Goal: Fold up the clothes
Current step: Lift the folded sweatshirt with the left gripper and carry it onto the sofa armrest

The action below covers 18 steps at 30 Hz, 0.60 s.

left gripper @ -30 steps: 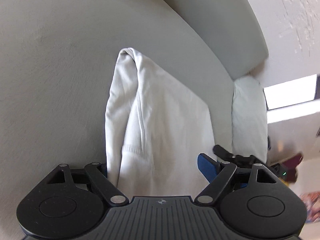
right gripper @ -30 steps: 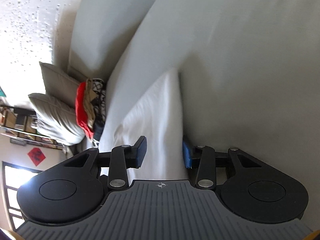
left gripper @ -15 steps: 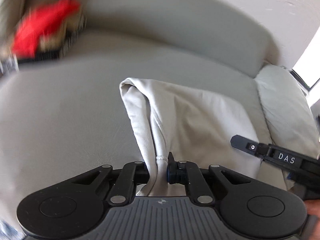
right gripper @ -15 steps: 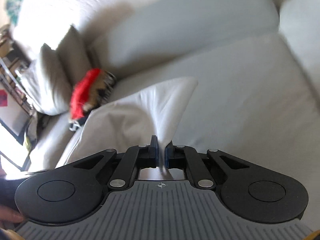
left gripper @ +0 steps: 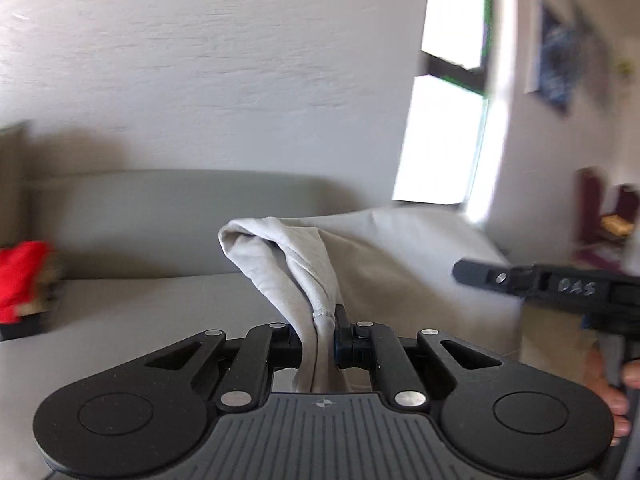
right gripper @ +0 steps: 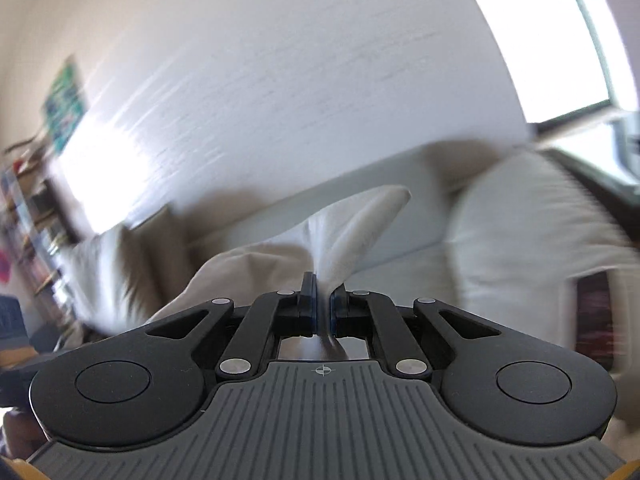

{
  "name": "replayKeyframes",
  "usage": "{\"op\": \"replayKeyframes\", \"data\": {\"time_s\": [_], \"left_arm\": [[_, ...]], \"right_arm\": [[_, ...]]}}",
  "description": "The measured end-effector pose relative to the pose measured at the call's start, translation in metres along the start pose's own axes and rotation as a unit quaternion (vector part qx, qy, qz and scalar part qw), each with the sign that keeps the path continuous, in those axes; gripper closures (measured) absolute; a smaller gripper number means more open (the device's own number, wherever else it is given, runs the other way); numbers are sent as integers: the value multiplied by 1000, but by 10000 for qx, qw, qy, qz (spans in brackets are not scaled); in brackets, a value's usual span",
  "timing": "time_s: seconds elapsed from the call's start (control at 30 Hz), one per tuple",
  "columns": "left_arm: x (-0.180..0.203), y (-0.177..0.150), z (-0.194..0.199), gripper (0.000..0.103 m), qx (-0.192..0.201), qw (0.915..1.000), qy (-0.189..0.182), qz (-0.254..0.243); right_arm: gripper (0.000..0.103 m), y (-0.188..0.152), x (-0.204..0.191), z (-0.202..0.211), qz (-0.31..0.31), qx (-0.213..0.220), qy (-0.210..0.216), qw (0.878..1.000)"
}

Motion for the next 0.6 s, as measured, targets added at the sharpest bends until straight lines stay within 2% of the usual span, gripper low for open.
{"op": "replayKeyframes", "data": {"time_s": [0.03,0.17,0.3,0.47,0.6], "left_arm": [[13,5,-6,94,-20,9996,-278,30],[49,-3,-66,94,-474,9961,-747,-9],[86,-14,-129,94,-946,9885,-1177,-56],[131,-26,-206,94,-1530,9733,-1707,-115],[122,-22,-266,94,-1551,9748,-1599,-88]], "right_arm": [[97,8,13,14,-80,37,-162,9998],[97,28,71,64,-457,206,-675,9965],[97,28,126,71,-692,131,-1258,9896],[98,17,206,38,-836,-39,-1720,9815],[98,25,251,-3,-844,-9,-1844,9792]]}}
Point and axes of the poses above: each gripper's, at about its wrist camera, not at the fingertips, and z roughly against the way its jaws point, x to its right, y to its top, the point moved 2 cm from there along -z, roughly the way its jaws point, and after that the axes turned 3 degrees about z, right-handed, at the moved point
